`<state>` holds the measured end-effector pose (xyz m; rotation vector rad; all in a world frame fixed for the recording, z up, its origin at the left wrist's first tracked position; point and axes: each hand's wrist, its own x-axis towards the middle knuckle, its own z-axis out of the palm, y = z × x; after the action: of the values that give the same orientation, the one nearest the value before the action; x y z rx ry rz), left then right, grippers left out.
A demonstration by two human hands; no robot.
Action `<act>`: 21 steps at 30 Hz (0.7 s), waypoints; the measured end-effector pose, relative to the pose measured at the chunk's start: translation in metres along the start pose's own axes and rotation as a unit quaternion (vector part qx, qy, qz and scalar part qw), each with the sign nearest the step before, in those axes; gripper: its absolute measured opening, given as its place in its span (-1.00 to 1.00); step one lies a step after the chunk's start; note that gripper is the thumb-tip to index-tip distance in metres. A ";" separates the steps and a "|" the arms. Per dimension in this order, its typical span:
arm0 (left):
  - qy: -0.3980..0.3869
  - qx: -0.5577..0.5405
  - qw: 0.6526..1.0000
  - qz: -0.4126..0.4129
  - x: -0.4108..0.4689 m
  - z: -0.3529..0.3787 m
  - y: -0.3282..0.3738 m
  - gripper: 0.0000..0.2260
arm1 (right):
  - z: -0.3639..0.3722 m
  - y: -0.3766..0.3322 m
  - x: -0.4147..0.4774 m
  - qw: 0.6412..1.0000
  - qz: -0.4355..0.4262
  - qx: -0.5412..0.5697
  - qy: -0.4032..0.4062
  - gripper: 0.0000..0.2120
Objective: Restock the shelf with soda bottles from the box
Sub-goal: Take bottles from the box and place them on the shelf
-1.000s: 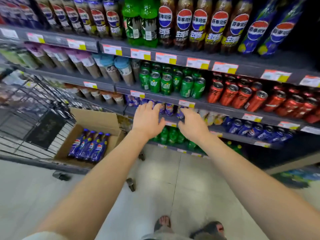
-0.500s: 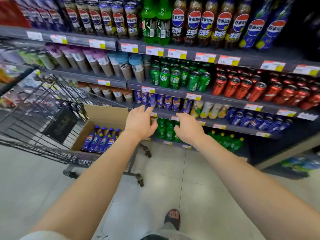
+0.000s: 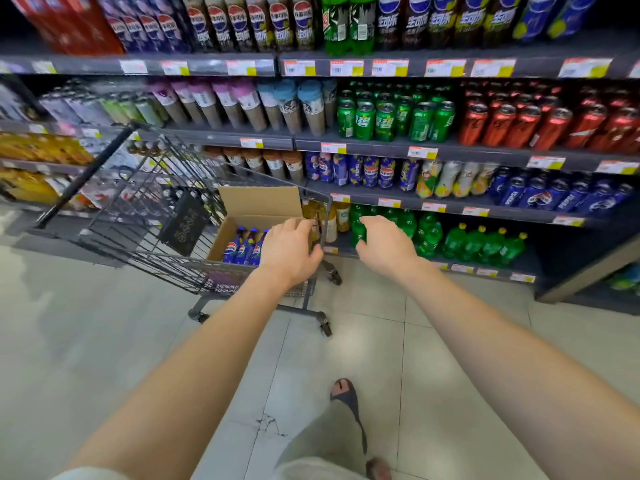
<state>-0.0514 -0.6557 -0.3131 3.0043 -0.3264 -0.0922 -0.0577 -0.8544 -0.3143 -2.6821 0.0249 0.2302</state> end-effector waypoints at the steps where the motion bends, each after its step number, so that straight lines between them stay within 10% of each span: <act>1: 0.003 0.000 1.000 -0.004 -0.004 -0.002 -0.009 -0.53 | 0.003 -0.008 -0.001 1.000 -0.003 -0.002 0.000 -0.47; 21: -0.027 -0.026 0.996 -0.077 0.057 0.018 -0.319 -0.54 | 0.145 -0.233 0.148 0.997 0.023 -0.005 -0.079 -0.49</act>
<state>0.0698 -0.3603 -0.3736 2.9756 -0.0965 -0.1932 0.0782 -0.5785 -0.3669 -2.6674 0.0368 0.4579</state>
